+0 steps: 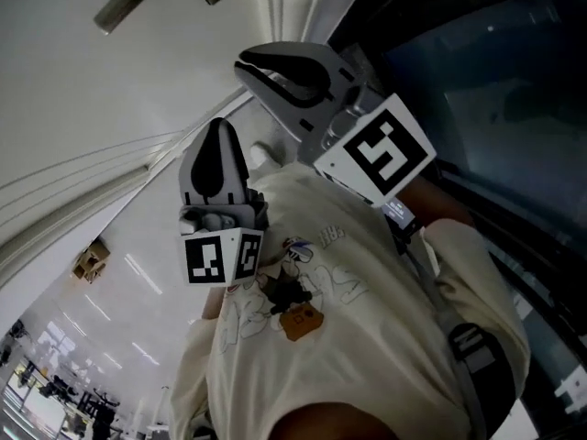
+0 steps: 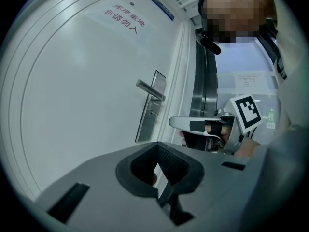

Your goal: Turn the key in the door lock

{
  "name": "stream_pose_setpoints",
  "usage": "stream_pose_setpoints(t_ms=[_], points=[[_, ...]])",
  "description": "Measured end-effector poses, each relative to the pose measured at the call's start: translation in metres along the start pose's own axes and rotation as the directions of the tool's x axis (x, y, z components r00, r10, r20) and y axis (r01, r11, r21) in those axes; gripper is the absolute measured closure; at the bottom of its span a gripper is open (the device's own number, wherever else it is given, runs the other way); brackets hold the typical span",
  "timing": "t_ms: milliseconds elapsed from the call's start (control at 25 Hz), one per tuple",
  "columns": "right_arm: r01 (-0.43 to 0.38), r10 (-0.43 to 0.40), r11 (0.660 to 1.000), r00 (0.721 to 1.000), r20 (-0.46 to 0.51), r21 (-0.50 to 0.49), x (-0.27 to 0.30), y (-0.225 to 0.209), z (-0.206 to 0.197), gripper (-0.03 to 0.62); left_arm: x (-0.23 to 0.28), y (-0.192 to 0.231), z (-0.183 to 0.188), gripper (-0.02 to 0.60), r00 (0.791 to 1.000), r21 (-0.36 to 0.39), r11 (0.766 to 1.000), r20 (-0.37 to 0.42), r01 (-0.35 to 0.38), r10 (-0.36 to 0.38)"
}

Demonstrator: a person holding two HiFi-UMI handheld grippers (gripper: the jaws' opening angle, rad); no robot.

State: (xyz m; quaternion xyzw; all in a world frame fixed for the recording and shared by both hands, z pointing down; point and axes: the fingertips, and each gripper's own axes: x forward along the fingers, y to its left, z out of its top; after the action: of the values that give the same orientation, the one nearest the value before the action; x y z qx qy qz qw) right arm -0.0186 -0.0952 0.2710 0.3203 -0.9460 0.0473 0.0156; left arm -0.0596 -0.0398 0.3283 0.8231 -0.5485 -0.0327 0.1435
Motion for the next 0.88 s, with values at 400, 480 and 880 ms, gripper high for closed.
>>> stream_pose_setpoints(t_ms=[400, 480, 880], points=[[0.257, -0.305, 0.849, 0.952, -0.032, -0.461, 0.023, -0.055, 0.014, 0.425, -0.007, 0.0, -0.001, 0.575, 1.0, -0.003, 1.0, -0.008, -0.013, 0.013], [0.272, -0.317, 0.836, 0.948, -0.015, -0.477, 0.033, -0.063, 0.018, 0.408, -0.009, 0.002, -0.004, 0.575, 1.0, -0.008, 1.0, -0.012, -0.022, 0.022], [0.212, -0.212, 0.972, 0.977, 0.015, -0.098, 0.017, -0.045, 0.011, 0.57, -0.014, 0.014, -0.004, 0.575, 0.998, -0.024, 0.998, -0.003, -0.059, 0.059]])
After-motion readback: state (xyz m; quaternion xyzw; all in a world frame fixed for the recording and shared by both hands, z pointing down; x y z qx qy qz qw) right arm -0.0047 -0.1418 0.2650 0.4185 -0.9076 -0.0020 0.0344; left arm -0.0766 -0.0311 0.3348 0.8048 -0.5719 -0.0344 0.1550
